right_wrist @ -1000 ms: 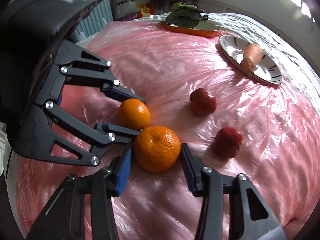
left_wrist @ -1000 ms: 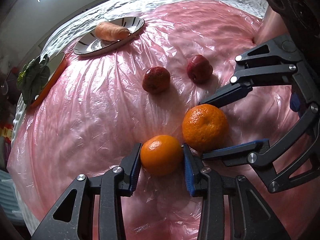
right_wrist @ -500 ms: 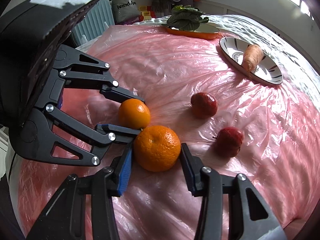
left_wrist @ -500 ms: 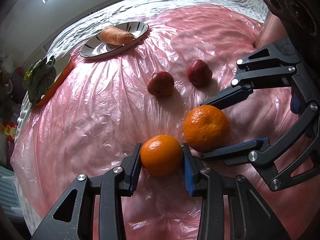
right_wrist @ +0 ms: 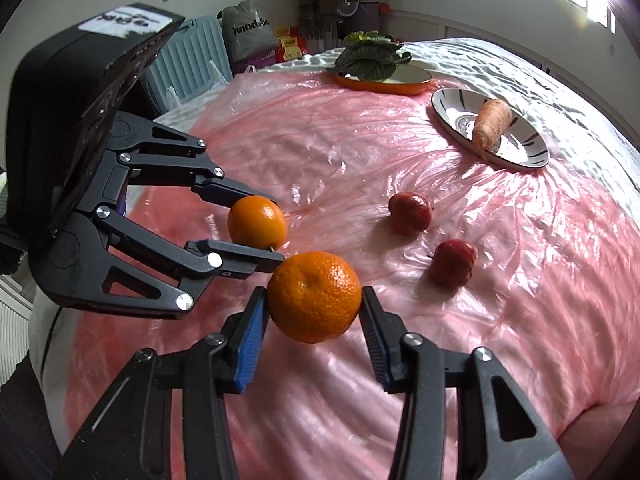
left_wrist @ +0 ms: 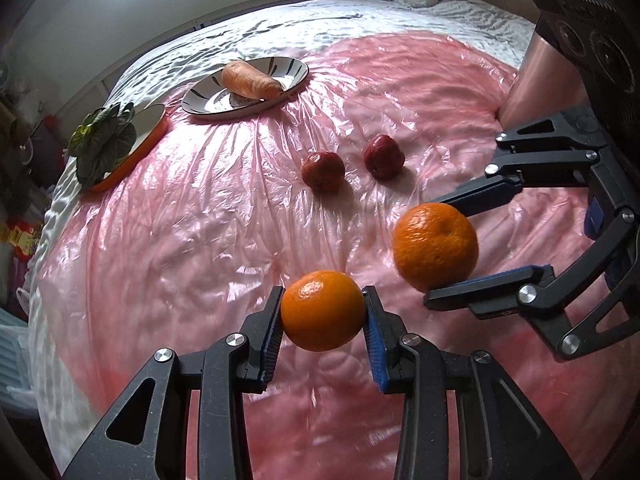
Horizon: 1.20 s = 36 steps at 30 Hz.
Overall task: Organize fruits
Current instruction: 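Carry both tangerines in the tools over to the green tray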
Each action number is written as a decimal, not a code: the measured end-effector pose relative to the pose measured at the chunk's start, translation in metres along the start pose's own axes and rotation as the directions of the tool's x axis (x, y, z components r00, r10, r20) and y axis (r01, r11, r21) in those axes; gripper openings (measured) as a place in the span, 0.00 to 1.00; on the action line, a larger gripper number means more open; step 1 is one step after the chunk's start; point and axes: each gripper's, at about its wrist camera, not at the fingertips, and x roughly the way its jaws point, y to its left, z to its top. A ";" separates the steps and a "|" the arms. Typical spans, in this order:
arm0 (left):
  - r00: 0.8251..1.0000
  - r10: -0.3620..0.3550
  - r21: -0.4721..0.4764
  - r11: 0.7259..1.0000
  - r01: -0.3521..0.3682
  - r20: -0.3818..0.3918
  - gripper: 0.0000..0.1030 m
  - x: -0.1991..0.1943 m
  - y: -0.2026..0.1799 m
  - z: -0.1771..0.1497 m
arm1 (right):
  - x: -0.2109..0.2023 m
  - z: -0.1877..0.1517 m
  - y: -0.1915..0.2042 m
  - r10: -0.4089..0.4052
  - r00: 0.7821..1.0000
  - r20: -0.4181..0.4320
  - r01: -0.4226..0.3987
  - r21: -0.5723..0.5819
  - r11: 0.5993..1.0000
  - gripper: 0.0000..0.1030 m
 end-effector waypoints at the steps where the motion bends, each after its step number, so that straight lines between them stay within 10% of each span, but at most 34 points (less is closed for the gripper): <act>1: 1.000 0.002 -0.002 1.000 -0.002 0.002 0.32 -0.003 -0.001 -0.001 | -0.004 -0.002 0.002 -0.001 1.000 0.002 0.001 0.002 1.000 0.78; 36: 0.993 -0.063 -0.079 0.994 0.071 0.104 0.32 -0.118 -0.138 -0.064 | -0.180 -0.190 0.037 -0.158 0.982 0.099 0.123 0.298 0.947 0.78</act>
